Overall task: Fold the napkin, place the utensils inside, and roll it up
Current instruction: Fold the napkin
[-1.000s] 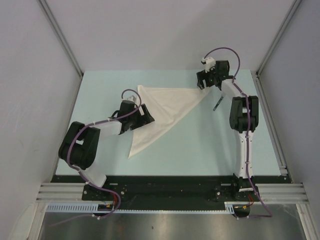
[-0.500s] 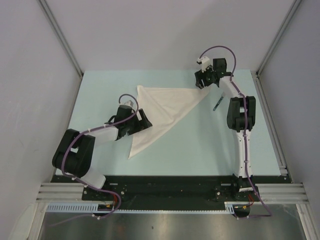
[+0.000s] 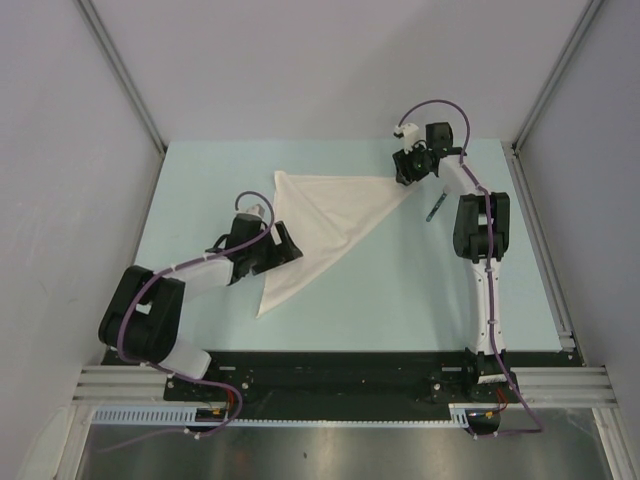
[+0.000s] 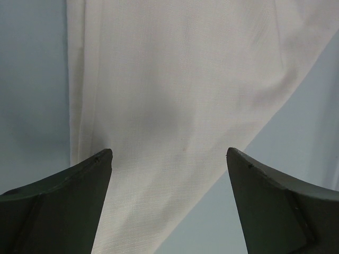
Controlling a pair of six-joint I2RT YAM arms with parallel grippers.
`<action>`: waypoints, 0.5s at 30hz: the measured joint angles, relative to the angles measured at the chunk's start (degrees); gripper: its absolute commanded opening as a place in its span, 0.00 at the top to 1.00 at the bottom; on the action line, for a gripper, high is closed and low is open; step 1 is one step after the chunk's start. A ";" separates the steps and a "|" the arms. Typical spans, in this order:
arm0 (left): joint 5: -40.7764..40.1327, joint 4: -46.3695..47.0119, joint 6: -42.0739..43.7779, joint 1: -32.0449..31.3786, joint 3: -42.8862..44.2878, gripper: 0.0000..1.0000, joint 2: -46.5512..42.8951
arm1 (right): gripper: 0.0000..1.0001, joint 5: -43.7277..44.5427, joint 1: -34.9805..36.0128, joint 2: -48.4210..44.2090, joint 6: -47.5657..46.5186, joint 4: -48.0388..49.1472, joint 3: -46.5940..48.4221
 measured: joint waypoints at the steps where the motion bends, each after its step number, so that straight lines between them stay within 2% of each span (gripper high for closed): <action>1: 0.00 -0.07 0.00 0.00 -0.13 0.07 -0.22 | 0.47 0.13 0.00 0.00 -0.20 -0.11 0.00; 10: -0.02 -0.74 0.04 0.00 -1.25 0.07 -2.34 | 0.56 1.20 -0.26 0.00 -1.27 -1.01 0.00; 13: -0.02 -0.81 0.04 0.00 -1.31 0.07 -2.75 | 0.68 1.49 -0.37 0.00 -1.64 -1.16 -0.20; 14: -0.02 -0.81 0.04 0.00 -1.31 0.07 -2.75 | 0.76 1.62 -0.37 0.00 -1.75 -1.25 -0.31; 15: 0.00 -0.81 0.04 0.00 -1.31 0.07 -2.75 | 0.79 1.73 -0.37 0.00 -1.88 -1.40 -0.33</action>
